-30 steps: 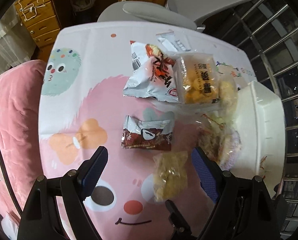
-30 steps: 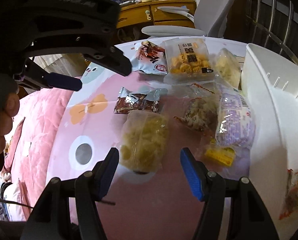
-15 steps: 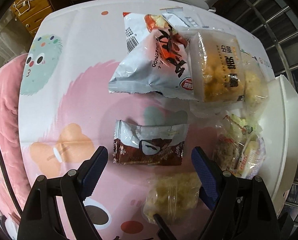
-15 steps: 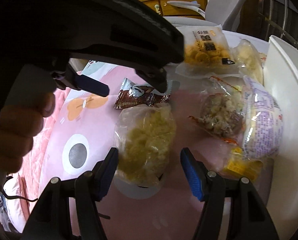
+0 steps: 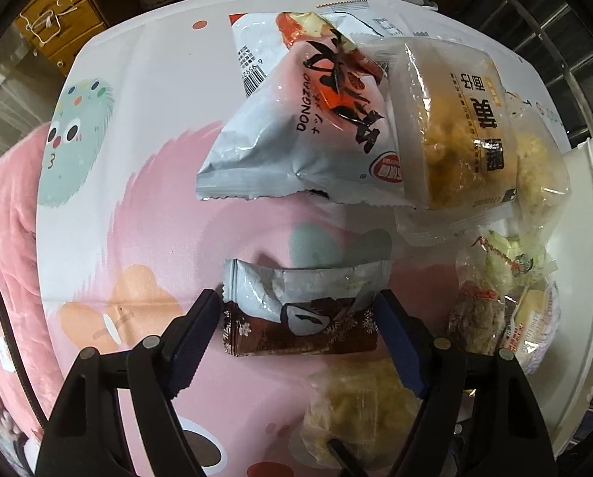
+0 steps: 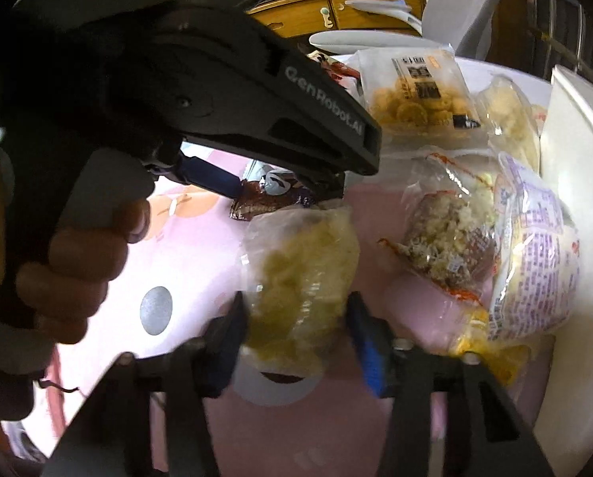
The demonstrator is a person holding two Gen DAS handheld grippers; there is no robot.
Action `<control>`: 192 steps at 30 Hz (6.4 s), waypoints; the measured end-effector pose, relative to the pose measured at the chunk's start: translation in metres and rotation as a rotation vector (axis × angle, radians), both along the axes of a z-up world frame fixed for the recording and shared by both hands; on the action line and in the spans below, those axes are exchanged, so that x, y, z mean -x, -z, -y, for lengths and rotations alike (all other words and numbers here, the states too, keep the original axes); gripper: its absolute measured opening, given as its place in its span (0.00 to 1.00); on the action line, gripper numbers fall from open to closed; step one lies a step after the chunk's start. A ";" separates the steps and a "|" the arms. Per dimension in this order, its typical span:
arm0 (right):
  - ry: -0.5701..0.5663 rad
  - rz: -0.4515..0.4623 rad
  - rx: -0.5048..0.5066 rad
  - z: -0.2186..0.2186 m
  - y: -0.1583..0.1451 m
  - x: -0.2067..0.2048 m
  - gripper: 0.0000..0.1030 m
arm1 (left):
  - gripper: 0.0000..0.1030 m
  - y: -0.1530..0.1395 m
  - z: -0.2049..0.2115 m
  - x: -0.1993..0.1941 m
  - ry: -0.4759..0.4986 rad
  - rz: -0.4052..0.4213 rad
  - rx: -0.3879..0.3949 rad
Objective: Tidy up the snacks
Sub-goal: 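Reach the left gripper to the brown chocolate packet while right reaches the yellow puff bag, then close the left gripper on the brown packet while right grips the clear yellow puff bag, then carry the brown packet and yellow puff bag over the white tray with both grippers, then open both grippers to drop the two snacks into the tray, then reach the left gripper to the white chip bag while right reaches the purple-labelled packet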
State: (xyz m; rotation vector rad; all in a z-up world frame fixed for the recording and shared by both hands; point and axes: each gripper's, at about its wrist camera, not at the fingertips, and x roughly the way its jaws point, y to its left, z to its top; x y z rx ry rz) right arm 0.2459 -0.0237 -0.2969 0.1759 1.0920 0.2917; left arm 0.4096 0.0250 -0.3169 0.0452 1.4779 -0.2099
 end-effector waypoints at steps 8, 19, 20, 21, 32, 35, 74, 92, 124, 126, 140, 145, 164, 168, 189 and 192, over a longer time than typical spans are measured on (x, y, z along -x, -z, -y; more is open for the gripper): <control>0.009 -0.057 0.005 0.008 -0.002 -0.001 0.40 | 0.54 -0.002 0.018 0.003 0.001 0.035 -0.036; 0.087 -0.122 0.044 0.037 -0.009 0.010 0.37 | 0.33 -0.006 0.011 0.024 -0.023 0.057 0.022; 0.096 -0.128 0.047 0.040 -0.010 0.012 0.37 | 0.31 -0.007 0.010 0.026 -0.019 0.057 0.027; 0.100 -0.132 0.049 0.041 -0.011 0.015 0.37 | 0.30 -0.008 0.008 0.029 -0.017 0.059 0.031; 0.158 -0.123 0.090 0.035 -0.041 0.058 0.37 | 0.19 -0.041 -0.029 0.076 -0.031 0.101 0.100; 0.173 -0.105 0.102 0.031 -0.052 0.073 0.37 | 0.19 -0.059 -0.046 0.095 -0.033 0.130 0.130; 0.293 0.132 0.187 0.115 -0.174 0.195 0.37 | 0.19 -0.204 0.012 0.253 0.113 0.423 0.382; 0.072 0.196 0.182 0.248 -0.185 0.181 0.37 | 0.20 -0.210 0.161 0.266 0.034 0.496 0.387; 0.023 0.069 0.039 0.320 -0.156 0.170 0.41 | 0.67 -0.199 0.214 0.272 0.030 0.399 0.227; 0.017 0.058 0.030 0.313 -0.153 0.170 0.42 | 0.67 -0.197 0.199 0.276 -0.002 0.395 0.220; -0.047 0.032 -0.086 0.241 -0.147 0.154 0.42 | 0.67 -0.189 0.041 0.323 -0.301 0.445 0.117; 0.023 0.041 -0.122 0.218 -0.149 0.145 0.42 | 0.69 -0.193 -0.015 0.330 -0.353 0.472 0.120; 0.461 -0.064 -0.256 0.142 -0.141 0.121 0.52 | 0.77 -0.190 -0.096 0.227 -0.159 0.356 0.292; 0.503 -0.059 -0.241 0.122 -0.143 0.116 0.56 | 0.77 -0.192 -0.096 0.185 -0.135 0.325 0.293; 0.647 -0.069 -0.101 0.081 -0.113 0.037 0.61 | 0.84 -0.166 -0.059 0.006 -0.057 0.184 0.138; 0.641 -0.068 -0.048 0.078 -0.102 0.025 0.61 | 0.84 -0.147 -0.051 -0.012 -0.050 0.166 0.121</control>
